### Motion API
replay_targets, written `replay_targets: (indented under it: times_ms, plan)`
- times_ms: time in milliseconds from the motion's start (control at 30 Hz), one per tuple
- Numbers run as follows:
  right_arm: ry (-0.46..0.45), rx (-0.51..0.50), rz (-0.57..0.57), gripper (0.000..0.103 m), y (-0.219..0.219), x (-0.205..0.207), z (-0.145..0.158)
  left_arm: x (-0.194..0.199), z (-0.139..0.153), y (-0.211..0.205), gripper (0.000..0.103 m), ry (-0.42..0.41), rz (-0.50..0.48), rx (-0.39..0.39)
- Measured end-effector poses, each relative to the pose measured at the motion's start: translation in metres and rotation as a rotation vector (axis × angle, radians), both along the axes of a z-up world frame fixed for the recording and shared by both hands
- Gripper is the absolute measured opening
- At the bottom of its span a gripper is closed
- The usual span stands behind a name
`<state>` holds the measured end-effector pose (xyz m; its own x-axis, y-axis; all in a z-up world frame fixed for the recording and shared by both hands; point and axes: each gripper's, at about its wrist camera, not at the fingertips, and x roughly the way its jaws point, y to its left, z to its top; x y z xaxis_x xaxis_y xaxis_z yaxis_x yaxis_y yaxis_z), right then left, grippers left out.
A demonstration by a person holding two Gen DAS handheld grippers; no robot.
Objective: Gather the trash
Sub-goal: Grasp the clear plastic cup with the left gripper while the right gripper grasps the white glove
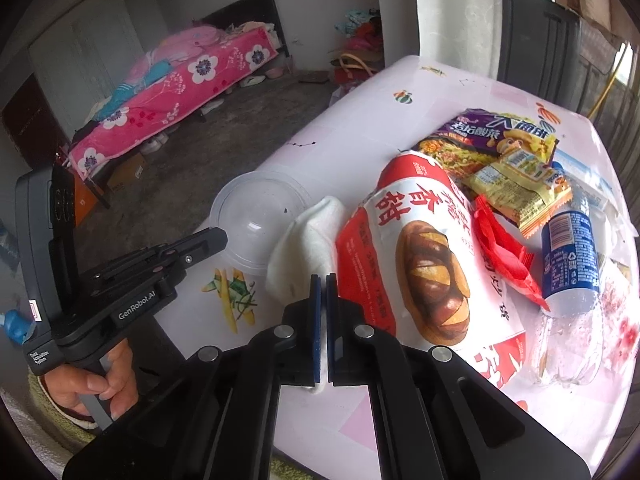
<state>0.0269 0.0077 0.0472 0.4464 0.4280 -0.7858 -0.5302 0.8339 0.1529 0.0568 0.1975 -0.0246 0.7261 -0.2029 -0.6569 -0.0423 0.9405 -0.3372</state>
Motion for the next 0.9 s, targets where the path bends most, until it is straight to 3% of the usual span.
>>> replay_targets:
  times_ms: [200, 333, 367, 433, 500, 900]
  plan:
    - [-0.011, 0.014, 0.014, 0.001, 0.007, 0.001, 0.004, -0.002, -0.002, 0.01, 0.003, 0.006, 0.029, -0.006]
    - [0.036, 0.006, 0.014, 0.005, 0.011, 0.007, -0.005, -0.002, -0.002, 0.012, 0.003, 0.006, 0.033, -0.01]
    - [0.046, 0.002, 0.015, 0.008, 0.013, 0.006, -0.008, -0.003, -0.002, 0.012, 0.003, 0.006, 0.032, -0.01]
    - [0.054, -0.005, 0.02, 0.028, 0.015, 0.005, -0.011, -0.003, -0.002, 0.012, 0.003, 0.007, 0.032, -0.012]
    - [0.045, -0.018, 0.029, 0.035, 0.018, 0.003, -0.012, -0.003, -0.003, 0.013, 0.003, 0.006, 0.032, -0.013]
    - [-0.031, -0.167, 0.025, 0.035, 0.036, 0.005, -0.025, -0.004, -0.003, 0.014, 0.003, 0.005, 0.035, -0.015]
